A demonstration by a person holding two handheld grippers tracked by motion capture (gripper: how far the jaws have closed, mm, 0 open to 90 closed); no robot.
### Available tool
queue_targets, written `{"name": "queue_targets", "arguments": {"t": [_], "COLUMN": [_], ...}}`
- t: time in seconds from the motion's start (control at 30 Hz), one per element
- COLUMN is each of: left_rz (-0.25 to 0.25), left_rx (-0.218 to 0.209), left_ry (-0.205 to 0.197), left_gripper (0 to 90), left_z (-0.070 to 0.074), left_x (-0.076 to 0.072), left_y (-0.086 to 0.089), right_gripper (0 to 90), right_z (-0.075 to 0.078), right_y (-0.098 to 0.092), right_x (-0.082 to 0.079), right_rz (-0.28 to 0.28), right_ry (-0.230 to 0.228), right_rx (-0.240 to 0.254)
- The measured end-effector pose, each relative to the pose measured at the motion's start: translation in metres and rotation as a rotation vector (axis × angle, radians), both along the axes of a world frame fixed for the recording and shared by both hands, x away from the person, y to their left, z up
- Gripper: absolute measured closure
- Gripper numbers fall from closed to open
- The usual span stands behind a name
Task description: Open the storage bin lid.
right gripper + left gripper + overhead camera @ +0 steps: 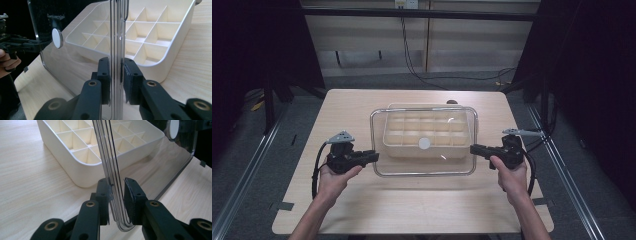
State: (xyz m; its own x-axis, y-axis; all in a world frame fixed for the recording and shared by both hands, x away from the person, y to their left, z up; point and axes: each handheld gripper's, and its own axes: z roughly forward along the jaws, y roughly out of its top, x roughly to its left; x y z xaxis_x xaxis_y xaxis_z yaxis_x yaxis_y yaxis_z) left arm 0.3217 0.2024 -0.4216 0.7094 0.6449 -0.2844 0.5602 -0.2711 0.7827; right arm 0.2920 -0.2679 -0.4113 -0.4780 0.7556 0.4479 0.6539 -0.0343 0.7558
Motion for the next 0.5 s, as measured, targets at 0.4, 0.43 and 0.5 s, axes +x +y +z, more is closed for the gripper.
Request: {"name": "queue_targets", "arguments": {"t": [0.4,0.43,0.5], "left_rz": [-0.025,-0.025,-0.031], "left_rx": [0.007,0.004,0.012], "left_ry": [0.007,0.008,0.013], "left_gripper": [74.6,74.7,74.7], "left_z": [0.0,0.0,-0.001], "left_x": [-0.009,-0.011,-0.012], "left_y": [0.0,0.0,0.0], "right_gripper": [77.8,77.8,77.9], "right_z": [-0.002,-0.002,-0.003], "right_y": [-0.001,-0.001,-0.002], "right_x": [-0.017,-0.019,-0.021], "right_rz": [0.005,0.009,0.011], "right_ry": [0.009,0.006,0.008], "right_rx": [0.0,0.005,0.007]}}
